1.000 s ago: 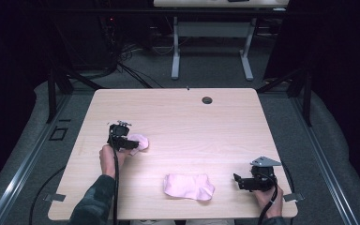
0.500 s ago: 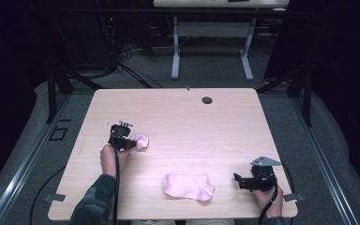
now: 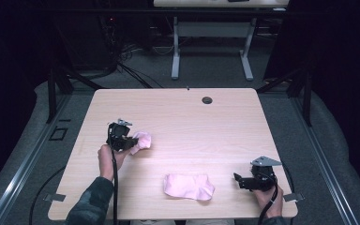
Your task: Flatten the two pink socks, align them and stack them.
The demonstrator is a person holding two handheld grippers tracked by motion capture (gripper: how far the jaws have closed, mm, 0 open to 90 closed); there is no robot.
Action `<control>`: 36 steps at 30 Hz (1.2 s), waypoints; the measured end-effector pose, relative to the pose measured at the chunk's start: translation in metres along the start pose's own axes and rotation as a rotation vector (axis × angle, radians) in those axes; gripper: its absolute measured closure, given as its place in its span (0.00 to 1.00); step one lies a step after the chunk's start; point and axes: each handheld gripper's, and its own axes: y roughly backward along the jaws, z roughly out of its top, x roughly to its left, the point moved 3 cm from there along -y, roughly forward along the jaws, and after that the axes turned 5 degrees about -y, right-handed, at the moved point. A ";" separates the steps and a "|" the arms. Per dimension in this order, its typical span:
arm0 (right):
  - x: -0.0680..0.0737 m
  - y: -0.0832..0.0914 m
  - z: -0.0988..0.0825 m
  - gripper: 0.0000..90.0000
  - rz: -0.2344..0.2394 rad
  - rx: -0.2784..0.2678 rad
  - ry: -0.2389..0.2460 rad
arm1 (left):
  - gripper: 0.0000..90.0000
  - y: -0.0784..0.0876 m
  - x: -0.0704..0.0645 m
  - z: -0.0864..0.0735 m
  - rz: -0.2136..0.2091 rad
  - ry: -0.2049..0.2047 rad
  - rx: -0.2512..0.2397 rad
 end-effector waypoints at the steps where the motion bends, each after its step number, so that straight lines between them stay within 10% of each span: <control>1: 0.000 0.000 0.000 0.10 0.003 0.000 -0.002 | 0.91 0.003 -0.004 0.003 -0.007 -0.014 -0.006; 10: 0.000 0.000 0.000 0.10 0.002 0.003 -0.002 | 0.91 0.008 -0.054 0.039 -0.133 -0.112 -0.047; 21: 0.001 0.000 0.000 0.11 0.000 0.010 0.005 | 0.86 -0.046 -0.114 0.060 -0.313 -0.250 0.067; 30: 0.001 0.000 0.000 0.11 0.003 0.005 0.000 | 0.52 -0.048 -0.109 0.057 -0.292 -0.205 0.071; 36: 0.000 0.000 0.000 0.11 -0.004 0.000 -0.003 | 0.49 -0.039 -0.113 0.051 -0.275 -0.169 0.089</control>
